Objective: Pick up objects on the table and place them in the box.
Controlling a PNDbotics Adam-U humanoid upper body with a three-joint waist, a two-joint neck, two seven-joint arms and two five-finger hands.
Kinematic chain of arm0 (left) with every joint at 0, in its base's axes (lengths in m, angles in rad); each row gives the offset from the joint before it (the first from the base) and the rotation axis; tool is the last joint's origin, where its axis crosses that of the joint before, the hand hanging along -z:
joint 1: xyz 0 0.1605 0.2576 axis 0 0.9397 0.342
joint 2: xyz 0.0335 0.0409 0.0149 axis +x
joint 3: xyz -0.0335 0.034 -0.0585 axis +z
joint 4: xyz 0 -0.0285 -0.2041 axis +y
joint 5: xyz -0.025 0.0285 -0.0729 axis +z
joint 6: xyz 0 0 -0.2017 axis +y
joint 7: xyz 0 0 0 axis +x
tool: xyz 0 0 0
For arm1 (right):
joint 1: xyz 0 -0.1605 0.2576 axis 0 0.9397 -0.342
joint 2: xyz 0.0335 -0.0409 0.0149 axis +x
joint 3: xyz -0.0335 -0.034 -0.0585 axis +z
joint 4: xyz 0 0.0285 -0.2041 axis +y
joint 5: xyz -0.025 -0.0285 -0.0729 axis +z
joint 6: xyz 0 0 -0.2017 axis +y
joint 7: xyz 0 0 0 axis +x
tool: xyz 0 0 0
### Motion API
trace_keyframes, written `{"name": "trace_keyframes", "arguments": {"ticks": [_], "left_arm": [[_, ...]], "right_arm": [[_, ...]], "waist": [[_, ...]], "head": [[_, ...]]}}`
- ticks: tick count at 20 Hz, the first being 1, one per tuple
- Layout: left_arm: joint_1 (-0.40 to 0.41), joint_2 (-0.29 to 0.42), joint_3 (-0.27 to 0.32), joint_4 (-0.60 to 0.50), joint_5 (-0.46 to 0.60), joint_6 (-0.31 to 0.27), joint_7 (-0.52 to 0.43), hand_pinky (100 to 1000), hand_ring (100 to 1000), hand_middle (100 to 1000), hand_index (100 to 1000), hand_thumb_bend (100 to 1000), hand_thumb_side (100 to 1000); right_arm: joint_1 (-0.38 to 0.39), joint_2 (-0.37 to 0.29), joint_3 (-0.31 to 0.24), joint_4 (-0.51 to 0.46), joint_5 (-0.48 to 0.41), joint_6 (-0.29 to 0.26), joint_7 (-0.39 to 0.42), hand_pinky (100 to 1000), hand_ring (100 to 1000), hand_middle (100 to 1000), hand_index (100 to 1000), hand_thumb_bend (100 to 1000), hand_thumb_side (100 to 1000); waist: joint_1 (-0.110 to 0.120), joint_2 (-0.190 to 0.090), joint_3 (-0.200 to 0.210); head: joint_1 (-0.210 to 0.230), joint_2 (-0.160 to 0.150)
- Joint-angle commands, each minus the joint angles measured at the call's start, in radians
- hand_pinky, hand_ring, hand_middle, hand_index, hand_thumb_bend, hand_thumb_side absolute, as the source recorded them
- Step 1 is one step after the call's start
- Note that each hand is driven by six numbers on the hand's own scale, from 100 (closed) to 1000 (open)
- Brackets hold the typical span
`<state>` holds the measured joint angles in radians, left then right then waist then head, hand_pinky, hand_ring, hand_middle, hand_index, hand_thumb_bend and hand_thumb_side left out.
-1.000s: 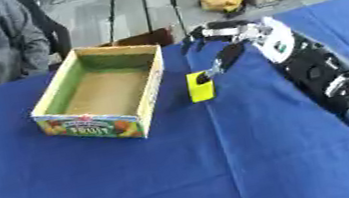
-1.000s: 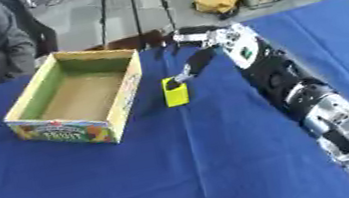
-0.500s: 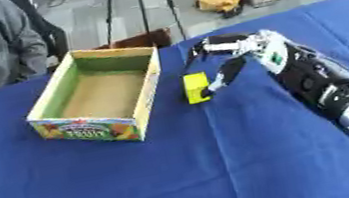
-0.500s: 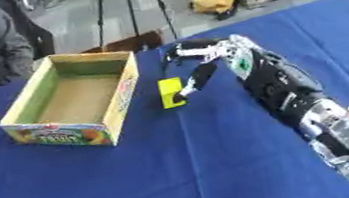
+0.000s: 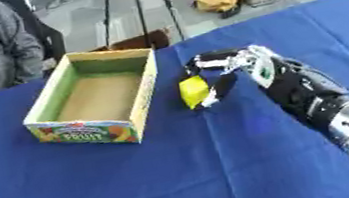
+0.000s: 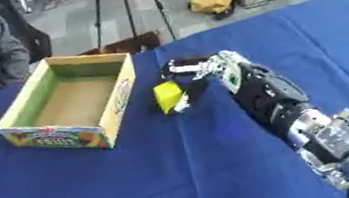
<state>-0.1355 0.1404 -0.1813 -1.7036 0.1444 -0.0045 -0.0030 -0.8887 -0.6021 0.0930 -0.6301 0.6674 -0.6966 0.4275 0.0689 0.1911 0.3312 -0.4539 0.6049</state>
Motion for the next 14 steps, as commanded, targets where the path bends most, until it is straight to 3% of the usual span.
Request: {"name": "trace_keyframes", "arguments": {"ticks": [1,2,3,8,14], "left_arm": [[-0.010,0.006,0.002,-0.019,-0.002,-0.002,-0.002,559,727,570,687,108,1000],[-0.010,0.006,0.002,-0.019,-0.002,-0.002,-0.002,559,727,570,687,108,1000],[-0.010,0.006,0.002,-0.018,-0.003,-0.002,-0.002,559,727,570,688,108,1000],[-0.011,0.006,0.004,-0.018,-0.005,-0.003,-0.001,559,727,571,688,108,1000],[-0.011,0.009,0.006,-0.018,-0.010,-0.004,-0.001,560,728,571,688,110,1000]], "right_arm": [[-0.020,-0.010,-0.003,-0.004,0.008,-0.007,-0.016,730,871,621,612,331,271],[-0.020,-0.011,-0.004,-0.005,0.006,-0.005,-0.024,713,837,589,591,165,204],[-0.020,-0.011,-0.005,-0.007,0.003,-0.001,-0.034,704,821,575,579,108,185],[-0.019,-0.014,-0.002,-0.026,-0.017,0.012,-0.076,635,690,518,529,100,114],[-0.051,-0.025,0.016,-0.131,-0.085,0.010,-0.096,638,679,515,525,100,100]], "waist": [[-0.002,-0.011,-0.002],[-0.002,-0.011,-0.003],[-0.002,-0.010,-0.004],[-0.005,-0.012,-0.006],[-0.014,-0.022,-0.009]], "head": [[-0.005,-0.012],[-0.005,-0.012],[-0.005,-0.012],[-0.005,-0.015],[-0.004,-0.016]]}}
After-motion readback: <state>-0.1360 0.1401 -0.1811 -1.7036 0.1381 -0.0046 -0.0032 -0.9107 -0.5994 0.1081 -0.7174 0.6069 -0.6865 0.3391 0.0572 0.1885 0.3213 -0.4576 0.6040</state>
